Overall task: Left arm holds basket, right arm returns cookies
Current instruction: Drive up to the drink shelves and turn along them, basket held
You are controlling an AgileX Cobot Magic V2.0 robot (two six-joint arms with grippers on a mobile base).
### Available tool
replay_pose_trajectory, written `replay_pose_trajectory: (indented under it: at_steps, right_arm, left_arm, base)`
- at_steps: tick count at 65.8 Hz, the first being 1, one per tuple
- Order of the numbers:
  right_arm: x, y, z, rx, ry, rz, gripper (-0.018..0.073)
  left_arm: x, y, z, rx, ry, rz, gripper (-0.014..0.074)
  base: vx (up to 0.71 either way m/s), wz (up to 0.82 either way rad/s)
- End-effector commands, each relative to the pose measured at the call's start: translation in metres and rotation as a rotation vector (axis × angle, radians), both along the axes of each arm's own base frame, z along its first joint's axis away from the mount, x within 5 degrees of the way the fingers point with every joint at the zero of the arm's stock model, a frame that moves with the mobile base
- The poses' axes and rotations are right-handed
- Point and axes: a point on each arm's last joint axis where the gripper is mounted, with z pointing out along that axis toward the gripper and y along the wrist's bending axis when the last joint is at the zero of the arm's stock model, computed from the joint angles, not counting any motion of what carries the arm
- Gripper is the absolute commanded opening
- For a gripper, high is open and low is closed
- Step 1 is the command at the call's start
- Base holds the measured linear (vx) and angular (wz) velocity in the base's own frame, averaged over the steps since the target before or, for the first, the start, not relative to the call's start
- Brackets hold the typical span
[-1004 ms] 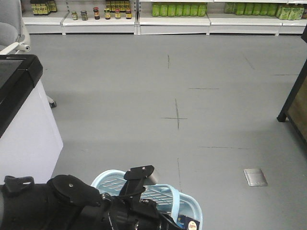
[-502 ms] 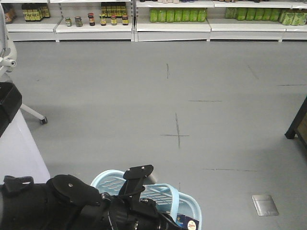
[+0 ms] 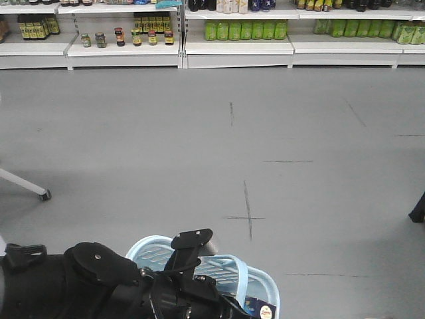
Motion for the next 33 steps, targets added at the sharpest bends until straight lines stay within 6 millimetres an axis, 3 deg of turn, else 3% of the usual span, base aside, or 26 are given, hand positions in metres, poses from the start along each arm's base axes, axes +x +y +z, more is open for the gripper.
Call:
replay_pose_trajectory:
  at_steps: [1,33]
  right_arm:
    - [-0.0005,-0.0003,0.0076,0.008,-0.082,-0.003,-0.0008]
    - [-0.0005,-0.0002,0.0076,0.008,-0.082,-0.002,-0.0008]
  left_arm:
    - [-0.0016,-0.0043,0.0224,-0.084,-0.018,-0.007,-0.0006]
    - [-0.0016,-0.0043,0.0224,-0.084,-0.018,-0.007,-0.0006]
  base:
    - [0.38,-0.02]
    - [0.37,-0.03]
